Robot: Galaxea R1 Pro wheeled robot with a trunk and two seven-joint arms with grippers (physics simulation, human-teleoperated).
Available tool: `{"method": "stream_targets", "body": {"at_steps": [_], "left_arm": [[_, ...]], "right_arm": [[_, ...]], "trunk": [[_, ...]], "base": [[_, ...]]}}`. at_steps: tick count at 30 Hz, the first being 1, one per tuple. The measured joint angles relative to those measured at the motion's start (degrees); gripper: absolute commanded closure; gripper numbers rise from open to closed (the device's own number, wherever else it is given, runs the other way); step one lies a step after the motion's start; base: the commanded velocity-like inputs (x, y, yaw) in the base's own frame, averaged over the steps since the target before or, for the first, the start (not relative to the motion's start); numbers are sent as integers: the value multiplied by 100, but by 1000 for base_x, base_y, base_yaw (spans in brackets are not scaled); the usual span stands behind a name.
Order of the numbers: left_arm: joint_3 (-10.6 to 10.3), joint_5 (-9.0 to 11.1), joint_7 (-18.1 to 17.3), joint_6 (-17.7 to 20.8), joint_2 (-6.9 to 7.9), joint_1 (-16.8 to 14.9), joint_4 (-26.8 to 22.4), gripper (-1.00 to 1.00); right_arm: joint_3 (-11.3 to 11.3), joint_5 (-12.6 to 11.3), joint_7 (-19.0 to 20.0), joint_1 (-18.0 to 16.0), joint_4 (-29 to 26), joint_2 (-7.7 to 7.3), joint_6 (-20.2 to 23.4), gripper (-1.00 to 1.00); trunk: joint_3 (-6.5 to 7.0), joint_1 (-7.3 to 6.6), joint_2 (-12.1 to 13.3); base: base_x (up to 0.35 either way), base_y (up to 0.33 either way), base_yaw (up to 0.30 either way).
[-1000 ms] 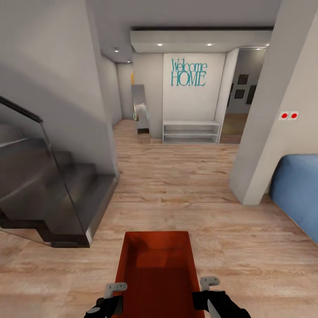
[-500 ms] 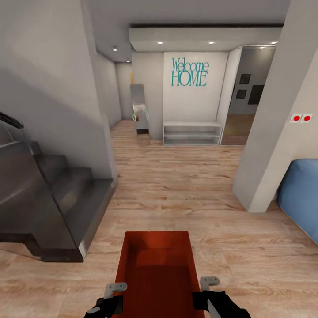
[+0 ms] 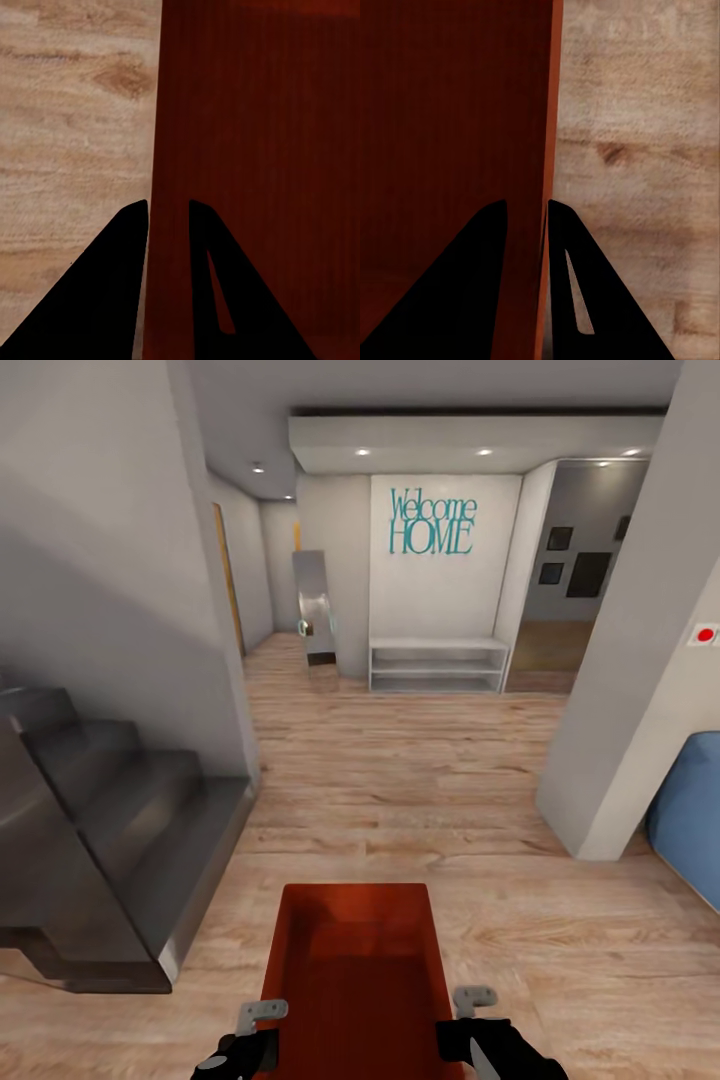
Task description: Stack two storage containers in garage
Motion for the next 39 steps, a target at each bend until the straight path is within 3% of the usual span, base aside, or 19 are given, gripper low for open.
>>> {"method": "stream_targets", "body": {"at_steps": [39], "left_arm": [[-6,5,-7,4,6,0,-3,100]], "right_arm": [[0,-2,-6,0,0,5,1,100]], "trunk": [[0,0,0]], "base": [[343,0,0]]}}
